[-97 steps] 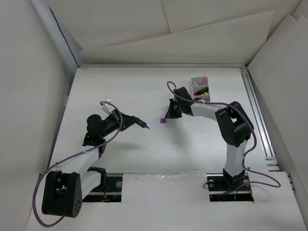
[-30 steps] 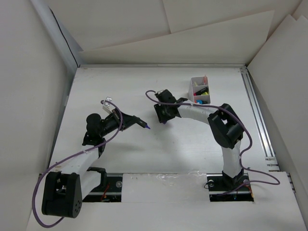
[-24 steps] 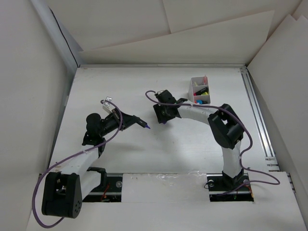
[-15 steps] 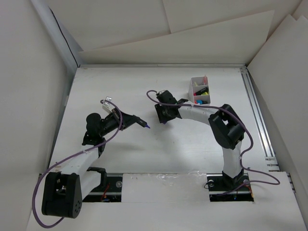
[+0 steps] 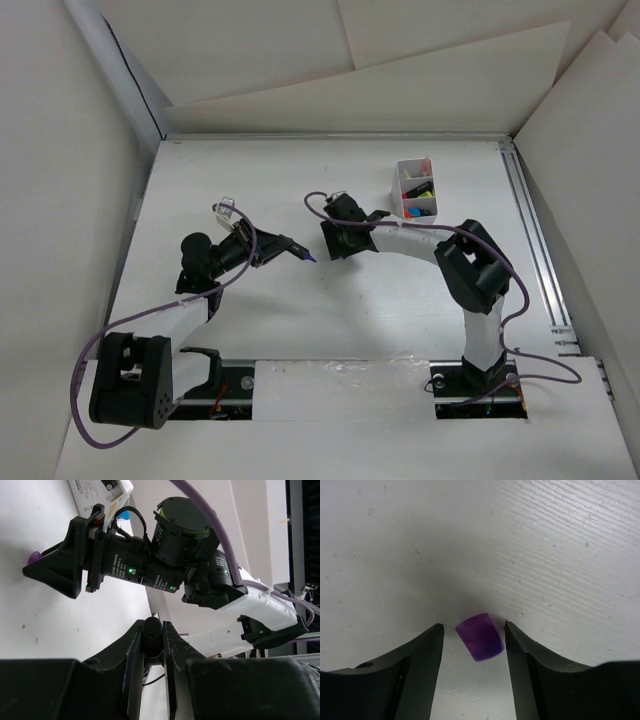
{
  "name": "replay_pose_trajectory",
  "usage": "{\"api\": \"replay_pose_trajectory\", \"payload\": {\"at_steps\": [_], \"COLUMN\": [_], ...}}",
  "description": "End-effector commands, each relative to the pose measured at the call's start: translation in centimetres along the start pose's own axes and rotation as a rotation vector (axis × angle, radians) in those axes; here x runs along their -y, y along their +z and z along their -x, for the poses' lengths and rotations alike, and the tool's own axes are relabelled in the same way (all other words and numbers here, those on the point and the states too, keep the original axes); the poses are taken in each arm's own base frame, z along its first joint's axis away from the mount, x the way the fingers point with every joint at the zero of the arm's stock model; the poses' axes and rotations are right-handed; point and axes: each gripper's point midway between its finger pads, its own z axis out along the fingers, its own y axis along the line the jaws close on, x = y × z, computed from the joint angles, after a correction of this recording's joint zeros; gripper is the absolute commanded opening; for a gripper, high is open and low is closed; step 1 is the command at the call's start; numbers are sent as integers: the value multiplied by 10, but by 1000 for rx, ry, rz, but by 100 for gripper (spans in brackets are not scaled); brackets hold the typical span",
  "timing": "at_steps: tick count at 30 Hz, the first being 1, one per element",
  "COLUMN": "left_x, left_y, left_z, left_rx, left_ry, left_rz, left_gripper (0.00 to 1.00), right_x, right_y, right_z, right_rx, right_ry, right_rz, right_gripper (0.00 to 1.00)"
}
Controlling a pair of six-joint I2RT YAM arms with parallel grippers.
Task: Sort the stationery into containers
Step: Pick up the pen cap from the center of the board.
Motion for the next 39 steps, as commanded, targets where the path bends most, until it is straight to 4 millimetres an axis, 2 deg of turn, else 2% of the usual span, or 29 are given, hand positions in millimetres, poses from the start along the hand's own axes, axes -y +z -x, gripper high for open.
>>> {"api": "replay_pose_trajectory", "payload": {"at_steps": [1, 10, 11, 13, 14, 17, 23, 24, 27, 28, 29, 32, 34, 35, 38, 39], "left_x": [21, 25, 23, 25, 20, 22, 21, 17, 10, 10, 8, 10, 2, 9, 7, 6], "left_y": [-1, -2, -1, -2, -2, -2, -2, -3, -2, 0, 0, 2, 3, 4, 5, 4], "left_z": [2, 3, 3, 2, 0, -1, -4, -6, -6, -4, -4, -3, -4, 0, 4, 5], "left_rx": [-5, -2, -4, -1, -3, -12, -31, -32, -27, -27, -29, -53, -68, -67, -53, -47], "left_ry": [58, 54, 37, 40, 21, -2, -46, -54, -63, -50, -53, -16, -35, -5, 37, 38], "left_rz": [-77, -92, -85, -101, -94, -114, -129, -122, -96, -92, -82, -65, -10, -12, 30, 40], "left_gripper": [0, 0, 0, 0, 0, 0, 0, 0, 0, 0, 0, 0, 0, 0, 0, 0], "right_x": [7, 6, 7, 7, 7, -1, -31, -39, -53, -64, -68, -75, -72, -74, -82, -80], "right_y": [-3, -3, -5, -9, -10, -26, -84, -97, -113, -119, -128, -134, -135, -139, -147, -150], "right_z": [-26, -32, -32, -31, -29, -18, -4, -9, -16, -24, -21, -33, -35, -35, -37, -36], "right_rx": [-66, -80, -77, -66, -52, 0, 139, 153, 177, 173, 195, 187, 191, 188, 207, 213], "right_ry": [-9, -2, -1, 1, 4, 34, 24, 5, -25, -41, -48, -87, -103, -112, -145, -143], "right_rz": [-35, -29, -28, -23, -18, 34, 187, 212, 255, 278, 289, 269, 224, 219, 223, 213], "right_gripper": [58, 43, 35, 29, 26, 23, 23, 23, 23, 23, 23, 23, 23, 23, 23, 23]}}
